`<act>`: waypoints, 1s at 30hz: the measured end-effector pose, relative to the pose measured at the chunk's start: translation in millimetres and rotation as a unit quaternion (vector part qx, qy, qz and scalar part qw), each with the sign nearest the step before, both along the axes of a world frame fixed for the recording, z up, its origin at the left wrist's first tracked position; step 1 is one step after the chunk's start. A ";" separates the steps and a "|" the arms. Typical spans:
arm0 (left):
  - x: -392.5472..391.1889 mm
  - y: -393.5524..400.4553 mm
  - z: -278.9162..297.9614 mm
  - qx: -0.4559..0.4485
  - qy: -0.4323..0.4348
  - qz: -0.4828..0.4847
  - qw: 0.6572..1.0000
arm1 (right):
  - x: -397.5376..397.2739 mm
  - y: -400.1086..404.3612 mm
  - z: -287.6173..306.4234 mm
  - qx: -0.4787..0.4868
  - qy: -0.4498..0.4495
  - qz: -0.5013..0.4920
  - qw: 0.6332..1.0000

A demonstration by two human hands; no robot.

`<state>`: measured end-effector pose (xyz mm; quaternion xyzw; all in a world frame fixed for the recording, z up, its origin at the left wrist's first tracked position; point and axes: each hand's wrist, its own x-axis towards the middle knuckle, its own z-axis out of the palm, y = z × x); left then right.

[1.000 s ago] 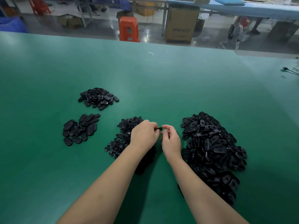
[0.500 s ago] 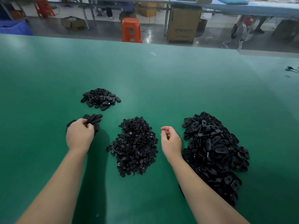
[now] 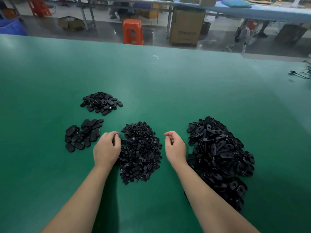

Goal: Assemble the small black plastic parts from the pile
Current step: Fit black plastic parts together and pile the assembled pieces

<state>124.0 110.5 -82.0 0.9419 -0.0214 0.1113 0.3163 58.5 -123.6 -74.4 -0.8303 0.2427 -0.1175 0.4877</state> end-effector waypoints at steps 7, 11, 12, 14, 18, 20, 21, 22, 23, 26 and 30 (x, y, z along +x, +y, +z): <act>-2.4 0.3 -1.9 0.029 0.012 -0.017 0.999 | 9.2 -9.6 23.9 0.045 0.077 0.079 0.993; -4.7 0.1 1.9 0.041 0.009 -0.035 0.999 | 11.2 -45.5 45.7 -0.188 0.125 0.125 0.966; -5.5 -0.4 2.8 0.047 0.008 -0.039 0.998 | 10.9 -56.8 51.6 -0.283 0.158 0.142 0.935; -7.0 -1.4 3.9 0.061 0.004 -0.048 0.997 | 9.1 -77.5 59.0 -0.410 0.218 0.164 0.871; -6.9 -1.2 4.5 0.074 -0.002 -0.063 0.995 | 0.7 -97.5 61.9 -0.494 0.270 0.176 0.807; -6.5 -0.4 3.3 0.075 -0.001 -0.067 0.995 | -2.2 -100.5 61.4 -0.508 0.270 0.176 0.799; -6.3 -0.2 2.9 0.076 -0.001 -0.070 0.995 | -3.6 -101.5 61.5 -0.510 0.269 0.176 0.798; -5.9 0.2 2.8 0.077 -0.002 -0.073 0.994 | -4.6 -101.5 61.9 -0.510 0.268 0.176 0.798; -5.8 0.3 2.7 0.076 -0.002 -0.075 0.994 | -5.5 -101.8 62.6 -0.509 0.267 0.176 0.799; -6.0 0.8 3.3 0.072 -0.001 -0.077 0.994 | -6.0 -101.4 66.5 -0.507 0.274 0.171 0.799; -5.6 0.4 4.9 0.071 0.007 -0.076 0.995 | -4.8 -101.6 70.5 -0.516 0.284 0.164 0.791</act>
